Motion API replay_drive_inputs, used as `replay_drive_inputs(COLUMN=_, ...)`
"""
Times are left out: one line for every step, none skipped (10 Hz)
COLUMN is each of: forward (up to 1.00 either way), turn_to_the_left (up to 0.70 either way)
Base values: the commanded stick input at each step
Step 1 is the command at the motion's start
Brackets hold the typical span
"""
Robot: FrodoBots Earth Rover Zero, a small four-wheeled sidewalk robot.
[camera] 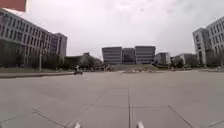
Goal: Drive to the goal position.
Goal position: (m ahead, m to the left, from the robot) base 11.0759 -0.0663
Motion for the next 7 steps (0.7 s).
replay_drive_inputs(forward=0.85, turn_to_the_left=0.0)
replay_drive_inputs(forward=0.85, turn_to_the_left=0.0)
replay_drive_inputs(forward=0.85, turn_to_the_left=0.0)
replay_drive_inputs(forward=0.85, turn_to_the_left=0.0)
replay_drive_inputs(forward=0.85, turn_to_the_left=0.0)
replay_drive_inputs(forward=0.85, turn_to_the_left=0.0)
replay_drive_inputs(forward=0.85, turn_to_the_left=0.0)
